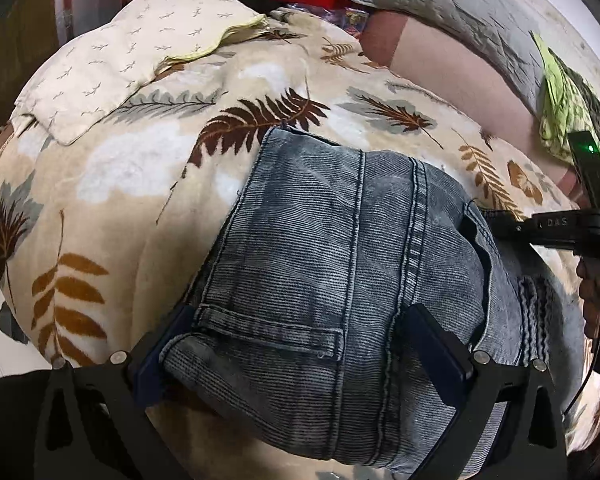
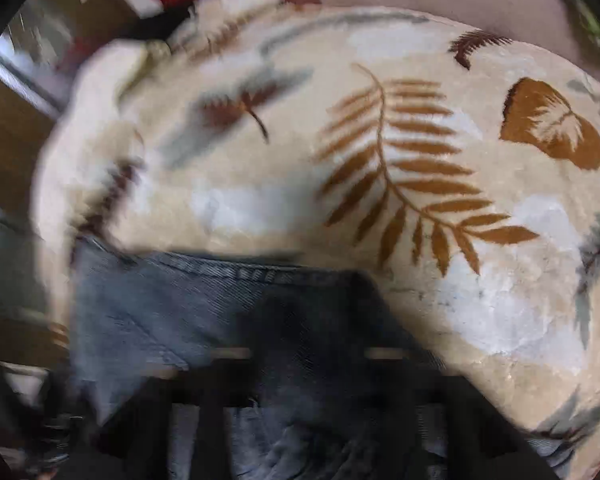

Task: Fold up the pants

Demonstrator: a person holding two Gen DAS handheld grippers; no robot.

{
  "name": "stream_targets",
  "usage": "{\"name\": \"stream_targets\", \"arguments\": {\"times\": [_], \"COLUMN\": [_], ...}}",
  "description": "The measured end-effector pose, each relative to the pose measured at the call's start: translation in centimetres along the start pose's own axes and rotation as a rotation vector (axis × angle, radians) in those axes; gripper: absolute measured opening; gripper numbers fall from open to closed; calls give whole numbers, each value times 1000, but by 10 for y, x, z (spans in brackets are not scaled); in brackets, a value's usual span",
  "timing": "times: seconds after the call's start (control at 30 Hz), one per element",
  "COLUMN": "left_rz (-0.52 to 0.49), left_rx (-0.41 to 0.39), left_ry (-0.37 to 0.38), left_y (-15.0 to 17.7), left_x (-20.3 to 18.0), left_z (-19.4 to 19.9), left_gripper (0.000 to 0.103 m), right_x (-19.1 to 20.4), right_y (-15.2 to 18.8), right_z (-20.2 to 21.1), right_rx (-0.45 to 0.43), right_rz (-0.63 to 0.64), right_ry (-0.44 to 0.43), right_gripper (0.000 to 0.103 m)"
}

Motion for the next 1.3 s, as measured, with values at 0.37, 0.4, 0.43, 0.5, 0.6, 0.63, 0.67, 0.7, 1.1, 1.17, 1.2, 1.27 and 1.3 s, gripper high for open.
{"name": "stream_targets", "arguments": {"times": [0.37,0.4,0.43,0.5,0.6,0.63,0.67,0.7,1.1,1.17,1.2,1.27,1.3], "left_rz": [-15,-15,-15,-18,-18,-19,-21,-24,-52,-52,-52,-55,-56], "left_rx": [2,3,3,4,4,4,4,4,2,2,1,-4,-6], "left_ry": [-1,-1,0,-2,-2,-3,-3,-4,-45,-51,-53,-62,-66], "left_y": [0,0,0,0,0,0,0,1,2,2,2,3,3], "left_x": [0,0,0,0,0,0,1,1,-1,-1,-1,-1,-1], "left_z": [-1,-1,0,-1,0,0,0,0,0,0,0,1,0], "left_gripper": [103,103,103,103,103,103,103,103,103,103,103,103,103], "right_x": [-12,-13,-14,-7,10,17,21,27,44,50,53,57,60], "right_y": [-8,-7,-6,-5,1,4,6,7,32,52,62,77,86], "right_z": [3,6,12,31,55,57,54,48,59,74,79,86,87], "right_rx": [-39,-39,-45,-90,-144,-153,-153,-145,-129,-143,-149,-157,-160], "right_rz": [-24,-33,-35,-31,-57,-58,-57,-53,-69,-39,-29,-16,-7], "right_ry": [111,110,113,107,46,26,19,18,21,42,49,60,67], "right_gripper": [14,17,20,21,36,51,69,74,77,77,77,77,77]}}
Point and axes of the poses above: each gripper's, at about its wrist camera, not at the fingertips, and z roughly against the way its jaws point, x to its left, y to its underside, the point moved 10 cm from there along -z, roughly the way its jaws point, and after that the axes turned 11 degrees about z, right-handed, at the moved point
